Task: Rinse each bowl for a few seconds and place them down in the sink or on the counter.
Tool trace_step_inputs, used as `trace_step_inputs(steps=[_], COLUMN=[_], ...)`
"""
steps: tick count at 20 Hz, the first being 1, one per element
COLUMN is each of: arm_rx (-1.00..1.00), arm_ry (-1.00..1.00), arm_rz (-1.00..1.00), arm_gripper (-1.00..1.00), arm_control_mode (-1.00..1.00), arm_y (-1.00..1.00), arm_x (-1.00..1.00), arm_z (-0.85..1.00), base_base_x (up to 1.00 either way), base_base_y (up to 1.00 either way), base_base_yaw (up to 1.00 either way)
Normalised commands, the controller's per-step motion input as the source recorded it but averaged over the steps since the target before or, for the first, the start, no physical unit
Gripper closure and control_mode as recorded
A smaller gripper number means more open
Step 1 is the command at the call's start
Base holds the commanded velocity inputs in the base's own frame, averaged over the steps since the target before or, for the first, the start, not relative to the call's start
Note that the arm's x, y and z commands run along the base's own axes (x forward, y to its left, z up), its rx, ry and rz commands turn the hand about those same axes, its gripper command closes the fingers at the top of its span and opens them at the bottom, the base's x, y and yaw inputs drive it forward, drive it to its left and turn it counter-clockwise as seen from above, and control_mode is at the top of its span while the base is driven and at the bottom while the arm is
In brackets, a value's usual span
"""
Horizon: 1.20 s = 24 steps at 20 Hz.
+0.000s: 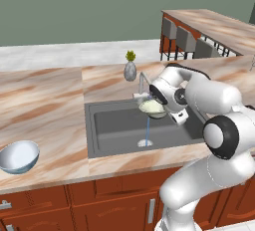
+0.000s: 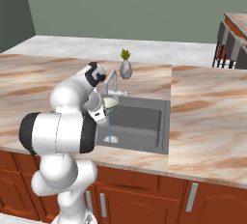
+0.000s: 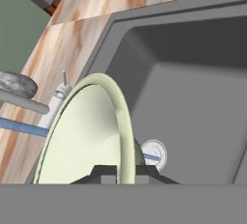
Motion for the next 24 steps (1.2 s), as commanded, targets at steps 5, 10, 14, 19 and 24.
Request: trace_step_inputs(steps=[5, 10, 14, 19, 24], arm_rx=[0.0, 0.0, 0.0, 0.0, 0.0], arm_ry=[0.01, 0.02, 0.01, 0.01, 0.0], arm_rz=[0.0, 0.0, 0.0, -0.01, 0.0], arm_gripper=[1.0, 1.0, 1.0, 1.0, 1.0], arm_control_mode=[-1.0, -1.0, -1.0, -1.0, -1.0], arm_y=[-0.17, -0.14, -0.05, 0.0, 0.0], arm_x=[0.13, 0.17, 0.23, 0.24, 0.21], arm_z=[0.02, 0.01, 0.0, 0.0, 0.0], base_base_x=[0.0, 0.0, 0.0, 0.0, 0.0], base_base_y=[0.0, 0.0, 0.0, 0.0, 0.0], base_base_yaw=[0.0, 0.0, 0.0, 0.0, 0.0])
